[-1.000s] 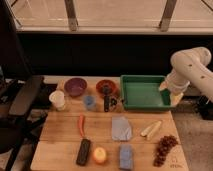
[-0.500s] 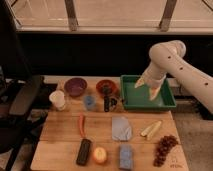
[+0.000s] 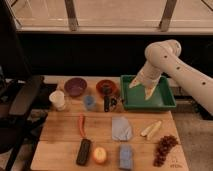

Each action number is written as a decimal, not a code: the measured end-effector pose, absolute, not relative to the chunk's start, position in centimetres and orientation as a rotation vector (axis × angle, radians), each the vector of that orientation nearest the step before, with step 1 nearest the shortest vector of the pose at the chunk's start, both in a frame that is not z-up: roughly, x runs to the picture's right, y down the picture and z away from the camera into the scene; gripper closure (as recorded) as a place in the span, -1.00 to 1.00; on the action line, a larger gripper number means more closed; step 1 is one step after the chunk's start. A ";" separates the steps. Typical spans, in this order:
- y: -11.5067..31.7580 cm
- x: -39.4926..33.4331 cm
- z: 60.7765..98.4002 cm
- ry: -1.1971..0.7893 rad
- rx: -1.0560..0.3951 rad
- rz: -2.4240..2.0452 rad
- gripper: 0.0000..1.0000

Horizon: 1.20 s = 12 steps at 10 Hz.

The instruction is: Place brush in tray

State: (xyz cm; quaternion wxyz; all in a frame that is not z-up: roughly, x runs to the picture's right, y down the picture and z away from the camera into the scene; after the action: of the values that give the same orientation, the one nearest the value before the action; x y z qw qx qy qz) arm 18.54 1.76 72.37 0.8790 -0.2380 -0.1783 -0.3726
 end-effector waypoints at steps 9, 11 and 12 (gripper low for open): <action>-4.2 7.2 80.0 -0.593 -0.410 -1.231 -0.25; -3.6 4.4 82.2 -0.674 -0.402 -1.322 -0.25; -2.7 3.9 83.5 -0.721 -0.408 -1.371 -0.25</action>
State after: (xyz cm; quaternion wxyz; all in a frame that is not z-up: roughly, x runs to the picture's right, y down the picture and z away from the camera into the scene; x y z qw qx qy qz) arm 3.91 -2.72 83.52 0.6959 -0.1829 -0.3234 -0.6146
